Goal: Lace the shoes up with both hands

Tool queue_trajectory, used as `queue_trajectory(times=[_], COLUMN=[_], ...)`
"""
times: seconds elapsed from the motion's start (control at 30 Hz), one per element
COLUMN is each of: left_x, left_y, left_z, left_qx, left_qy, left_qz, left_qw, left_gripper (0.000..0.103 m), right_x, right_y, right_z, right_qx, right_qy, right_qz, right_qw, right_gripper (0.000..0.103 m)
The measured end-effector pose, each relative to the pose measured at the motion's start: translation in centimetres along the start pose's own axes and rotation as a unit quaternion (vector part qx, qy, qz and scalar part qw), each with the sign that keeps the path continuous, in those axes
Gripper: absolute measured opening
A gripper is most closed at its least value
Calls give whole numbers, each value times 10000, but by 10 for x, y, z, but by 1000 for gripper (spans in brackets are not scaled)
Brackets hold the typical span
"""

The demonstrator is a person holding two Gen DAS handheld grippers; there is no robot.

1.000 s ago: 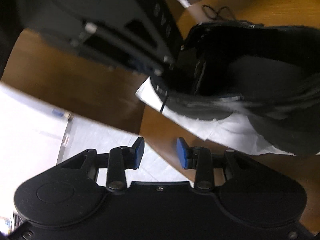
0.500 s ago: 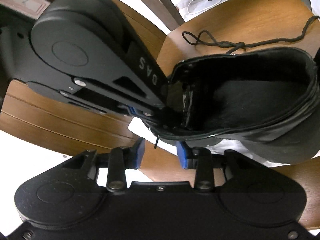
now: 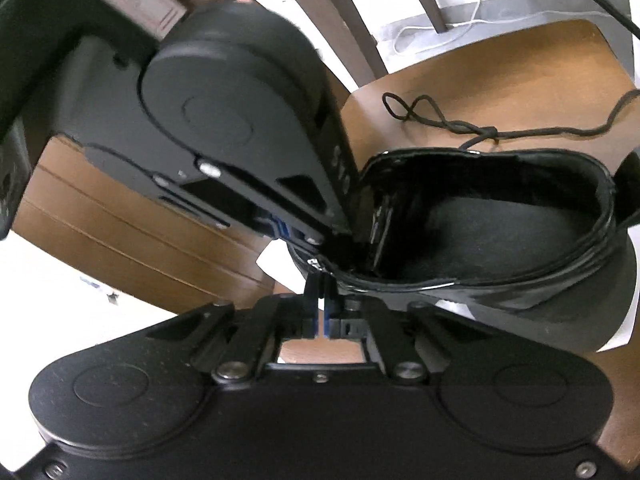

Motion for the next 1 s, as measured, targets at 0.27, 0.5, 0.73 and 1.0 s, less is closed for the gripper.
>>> queue_trajectory(times=[0.27,0.5,0.73,1.0], left_x=[10,32,51,61], left_y=[-1,14,38,61], left_z=[-27,-58,-74,-92], left_qx=[37,57,-91,-302], left_qy=[385,801,1327,1904], left_qz=[102,332,618,859], left_qw=[9992,9962,9892,9775], left_gripper=[2,2,2,3], right_x=[-6,-16,-30,-46], right_y=[23,45,52,30], right_z=[2,12,36,50], right_qx=[-281,-652,-1200,-1576], right_qy=[-312,-462,-921,-1684], right_qz=[-121,-322,-210,-789], right_qw=[9990,9963,9883,9698], right_gripper=[44,57,57,4])
Point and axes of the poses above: each gripper's, at about its wrist camera, not at the fingertips, and y roughly against the way its jaws point, x to its left, z to its top, the point moved 9 cm from there along -y, roughly the way its jaws point, and after that the axes turned 8 degrees about -x, right-handed, at the moved point
